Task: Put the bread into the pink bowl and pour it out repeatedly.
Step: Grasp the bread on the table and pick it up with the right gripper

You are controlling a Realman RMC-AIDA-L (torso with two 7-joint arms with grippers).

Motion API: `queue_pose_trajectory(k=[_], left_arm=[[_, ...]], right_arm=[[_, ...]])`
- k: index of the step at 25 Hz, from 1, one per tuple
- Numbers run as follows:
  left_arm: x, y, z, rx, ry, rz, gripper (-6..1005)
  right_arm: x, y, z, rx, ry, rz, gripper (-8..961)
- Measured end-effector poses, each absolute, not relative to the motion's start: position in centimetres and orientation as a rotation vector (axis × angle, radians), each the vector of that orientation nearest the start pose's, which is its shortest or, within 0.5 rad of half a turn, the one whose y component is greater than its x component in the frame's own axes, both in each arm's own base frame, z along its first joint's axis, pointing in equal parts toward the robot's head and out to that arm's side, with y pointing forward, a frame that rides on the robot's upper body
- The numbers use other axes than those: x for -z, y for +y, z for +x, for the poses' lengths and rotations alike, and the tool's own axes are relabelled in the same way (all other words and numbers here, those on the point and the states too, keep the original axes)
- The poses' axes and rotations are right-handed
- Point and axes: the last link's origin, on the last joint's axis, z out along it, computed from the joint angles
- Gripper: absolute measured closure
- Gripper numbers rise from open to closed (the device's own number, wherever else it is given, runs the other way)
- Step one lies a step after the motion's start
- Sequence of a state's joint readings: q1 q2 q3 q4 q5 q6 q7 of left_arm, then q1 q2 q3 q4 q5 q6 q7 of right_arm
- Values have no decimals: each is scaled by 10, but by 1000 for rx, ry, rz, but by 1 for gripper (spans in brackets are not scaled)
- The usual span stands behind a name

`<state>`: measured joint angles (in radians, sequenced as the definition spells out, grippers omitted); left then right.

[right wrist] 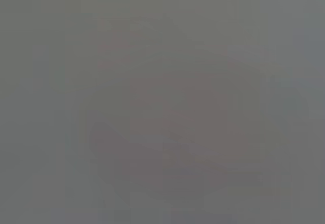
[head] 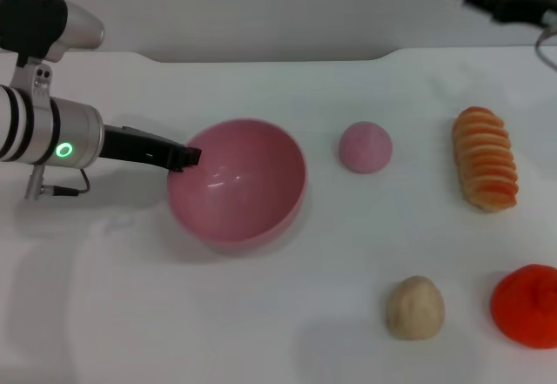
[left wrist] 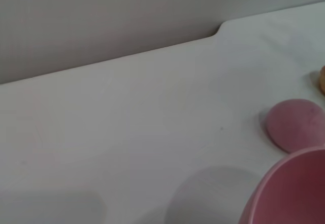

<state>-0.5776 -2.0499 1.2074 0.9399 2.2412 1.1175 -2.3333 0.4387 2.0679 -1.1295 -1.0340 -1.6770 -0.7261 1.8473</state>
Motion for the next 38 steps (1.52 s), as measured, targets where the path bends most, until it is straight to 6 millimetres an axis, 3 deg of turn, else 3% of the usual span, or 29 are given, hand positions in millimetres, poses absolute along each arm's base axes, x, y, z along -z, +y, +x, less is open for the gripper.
queue_pose_trajectory(k=[4,8,14,20,24,30,38], left_arm=[[10,388,-240,74,-1114,-2465,957],[9,387,-240,62,-1069,-2489,957],[11,385,-238,48,-1022,-2523,956],[15,383,-236,38,-1003,-2547,956],[18,383,-231,64,-1006,-2561,956],[18,382,-225,154,-1036,-2556,957],[19,382,-225,165,-1043,-2554,956]], right_arm=[[-48,416,219,-539,924,-2223,325],[-51,406,205,-386,977,-2346,325],[-76,395,199,-10,1056,-2333,326],[-103,393,190,219,1080,-2310,331],[-111,394,177,399,1038,-2353,330],[-91,390,178,616,953,-2449,329],[-54,390,207,618,900,-2435,329]])
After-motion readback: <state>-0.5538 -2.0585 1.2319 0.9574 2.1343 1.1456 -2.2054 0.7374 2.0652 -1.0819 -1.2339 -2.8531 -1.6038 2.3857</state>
